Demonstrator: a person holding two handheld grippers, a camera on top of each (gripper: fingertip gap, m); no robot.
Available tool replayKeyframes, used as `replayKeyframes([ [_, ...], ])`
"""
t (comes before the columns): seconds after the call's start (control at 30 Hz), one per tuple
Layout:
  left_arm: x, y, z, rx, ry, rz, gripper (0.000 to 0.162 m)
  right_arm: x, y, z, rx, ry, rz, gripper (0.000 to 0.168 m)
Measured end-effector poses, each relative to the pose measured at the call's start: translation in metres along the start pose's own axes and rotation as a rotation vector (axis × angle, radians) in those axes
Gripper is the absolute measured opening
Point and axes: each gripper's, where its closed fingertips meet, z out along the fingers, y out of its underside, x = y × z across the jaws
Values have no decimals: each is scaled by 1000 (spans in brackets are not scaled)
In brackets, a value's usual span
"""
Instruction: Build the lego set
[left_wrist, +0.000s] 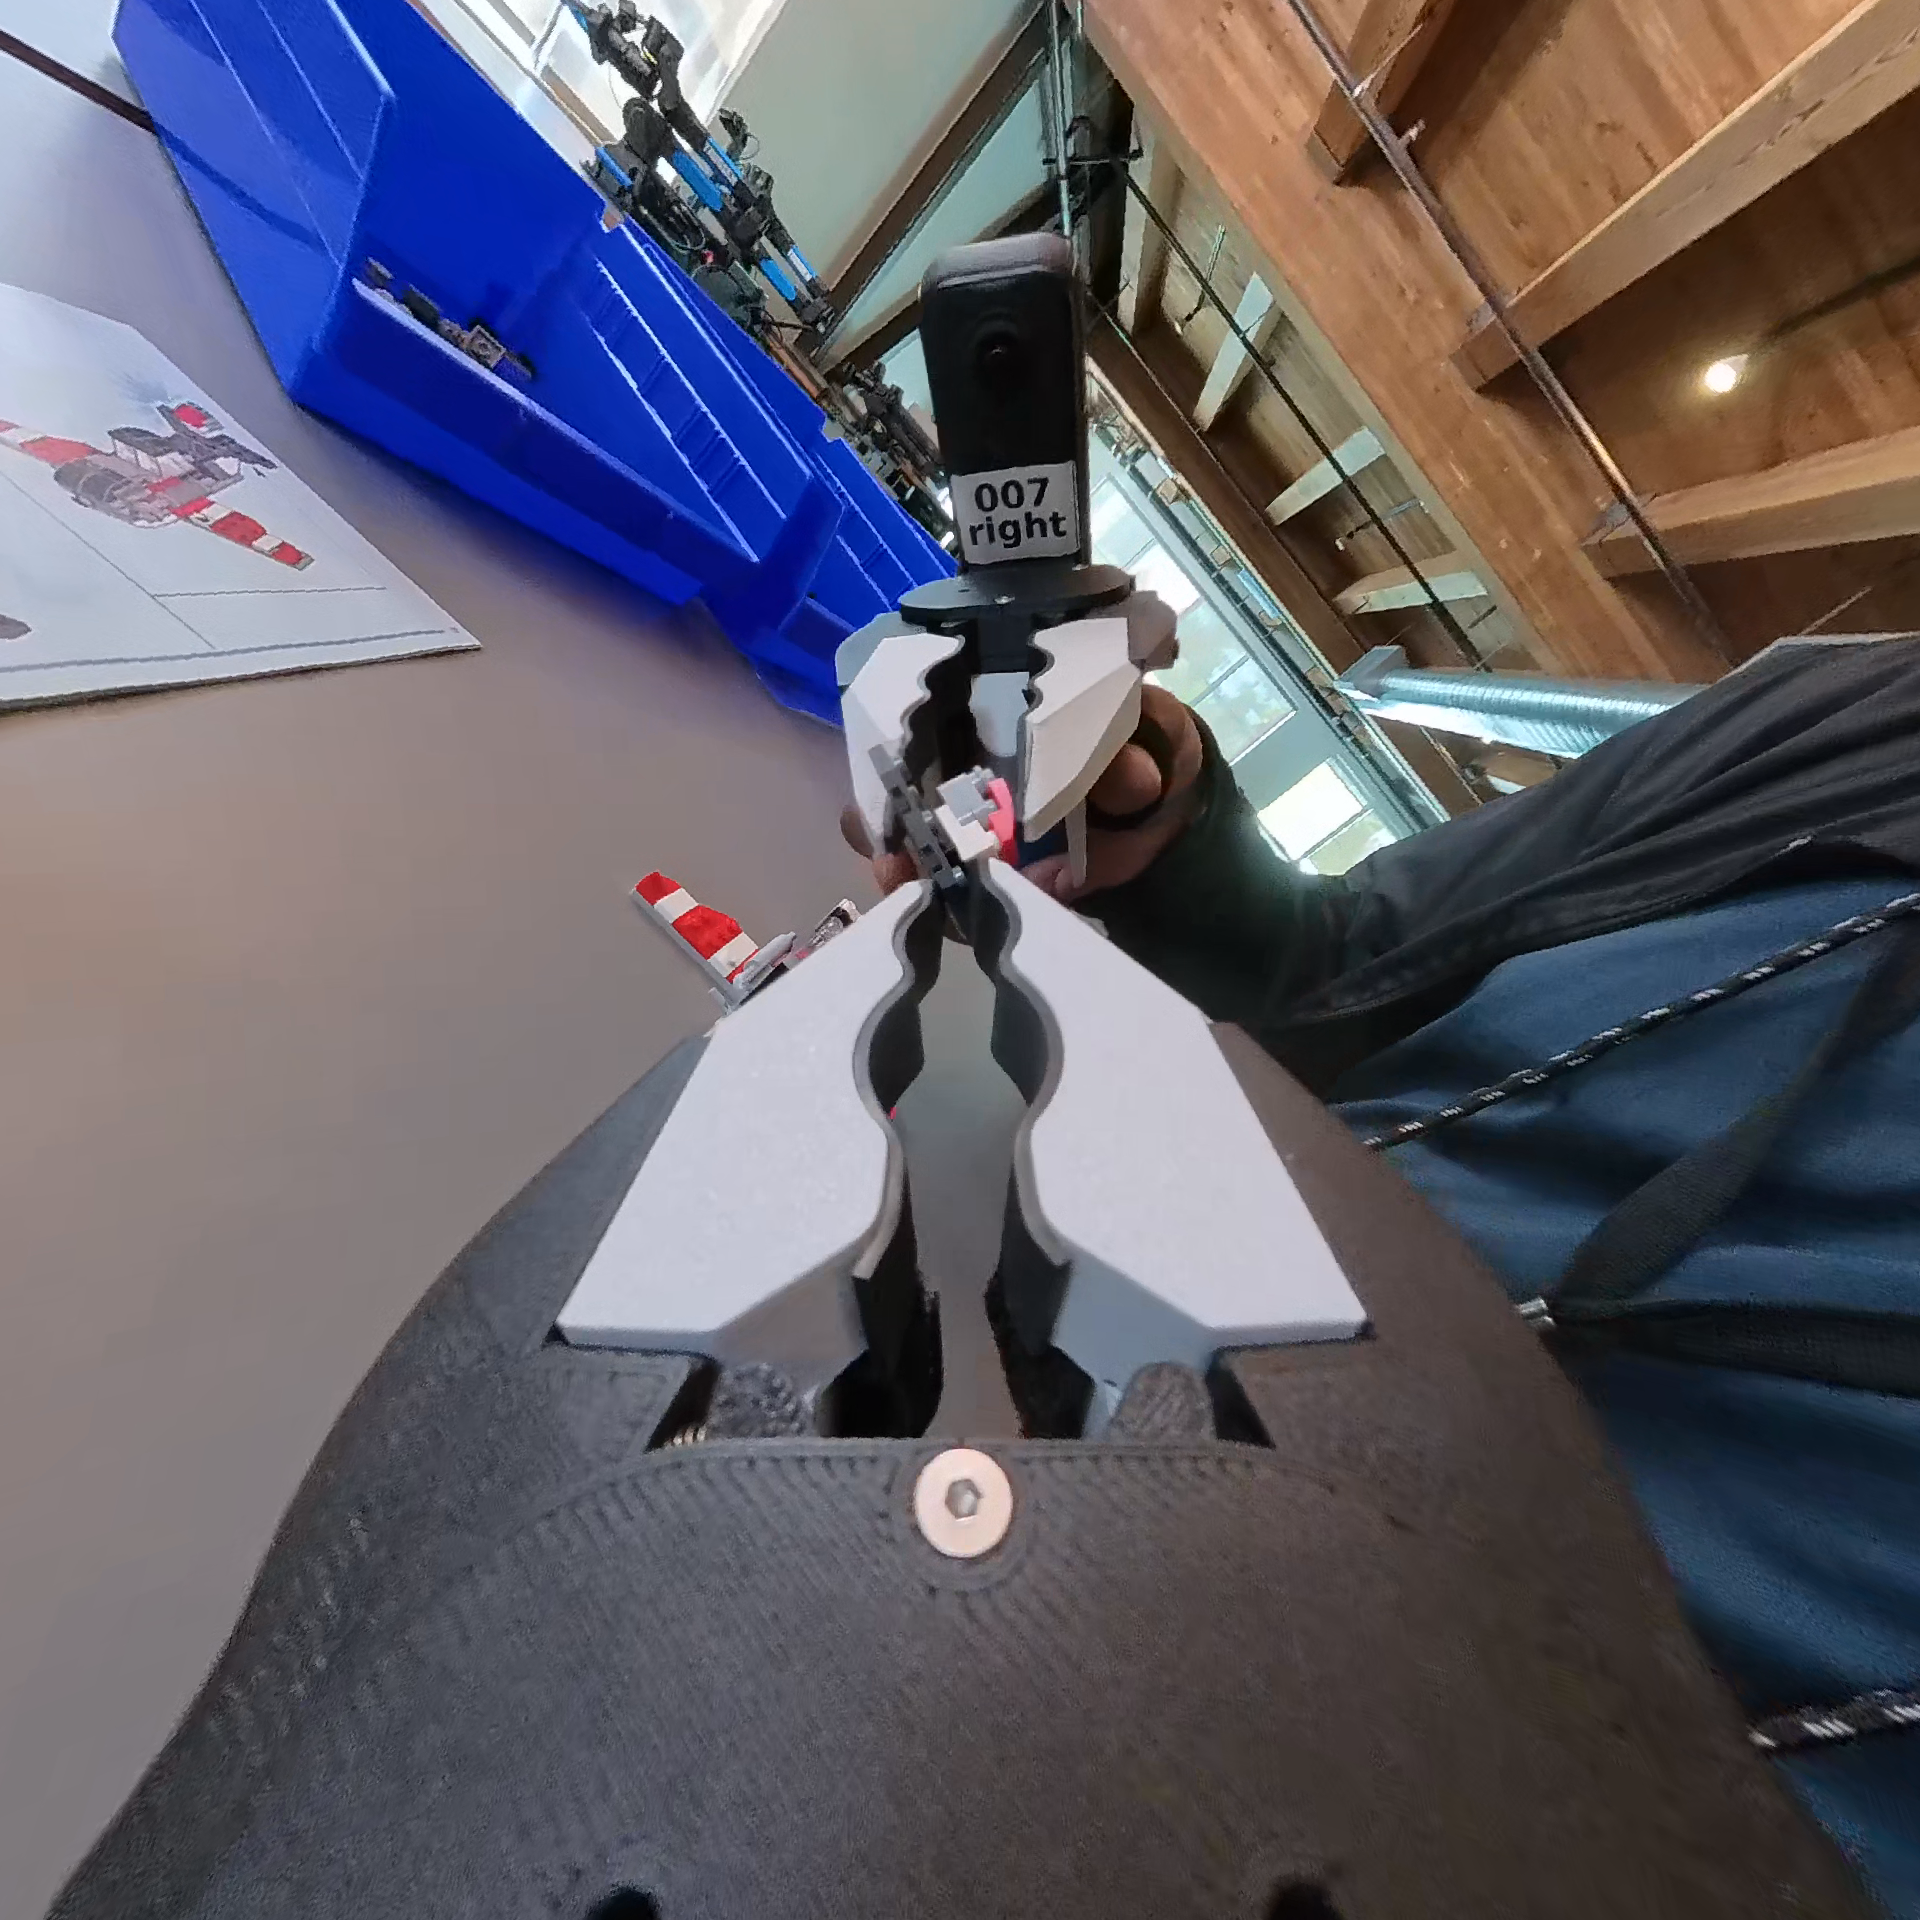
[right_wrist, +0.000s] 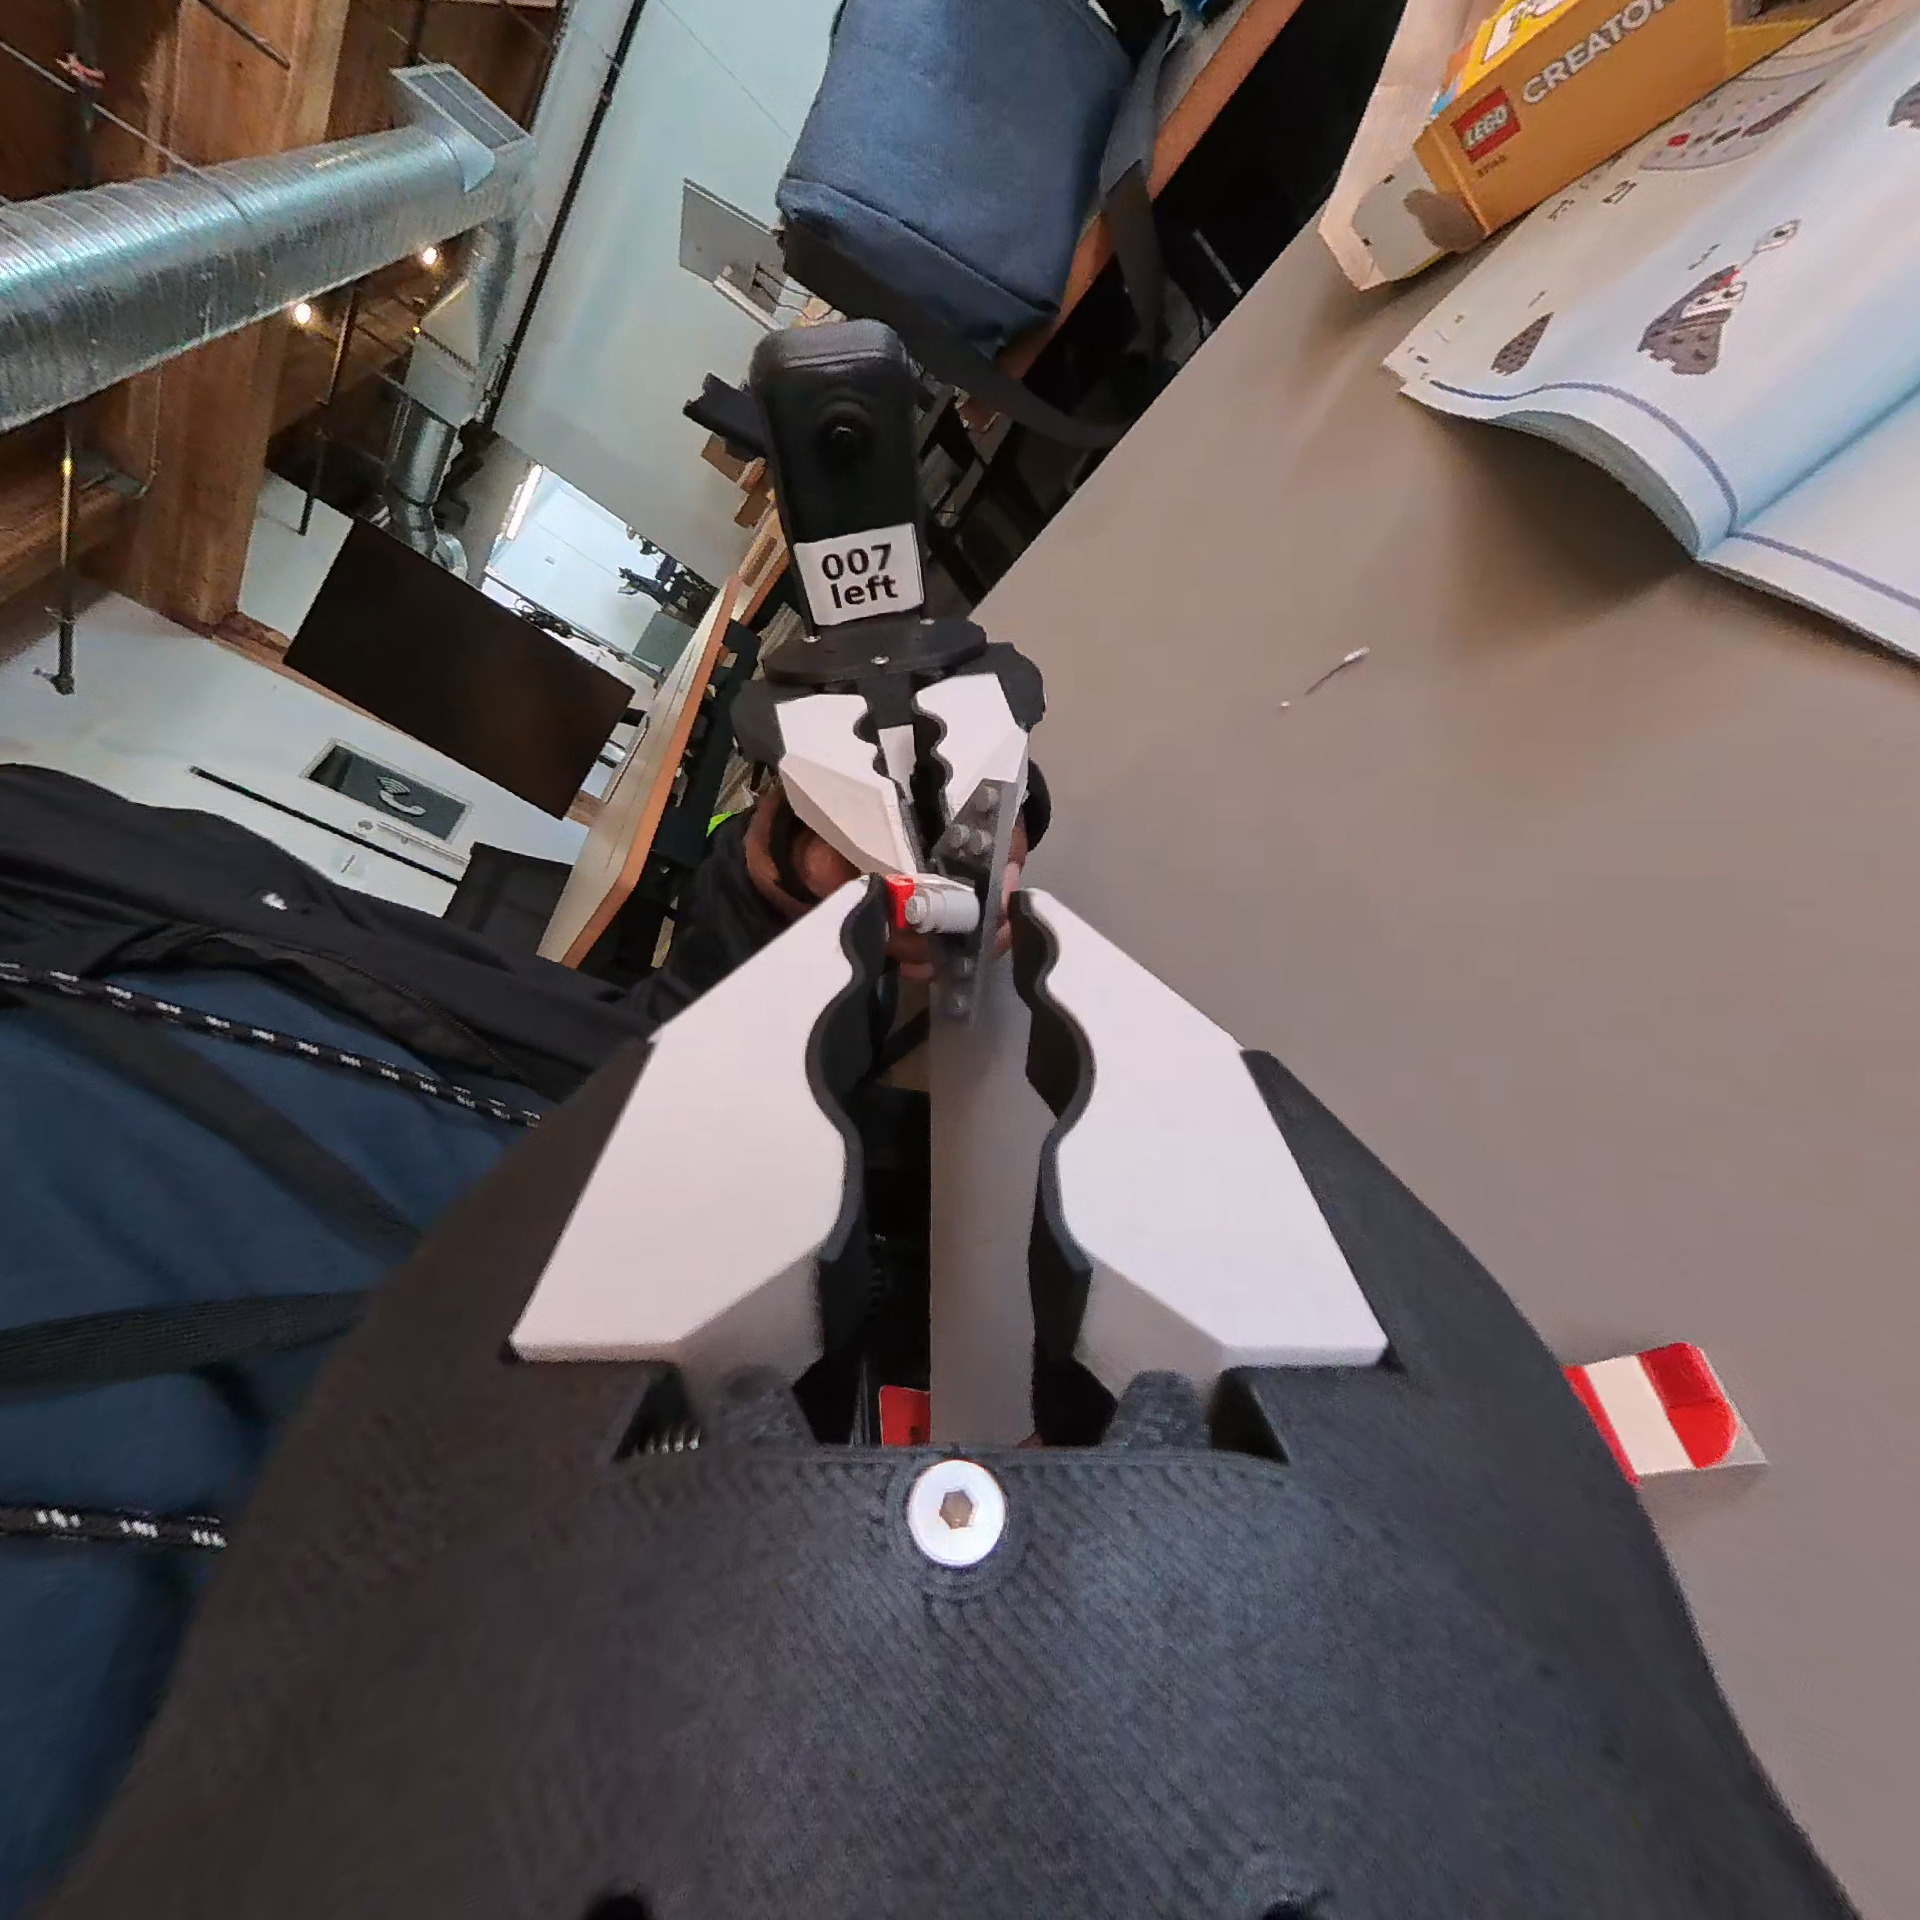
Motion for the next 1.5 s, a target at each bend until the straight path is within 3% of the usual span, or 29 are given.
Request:
replayKeyframes([
  [1.5, 48, -21, 0, 87, -10, 542, 4, -51, -16, -8, 104, -58, -202, 21],
])
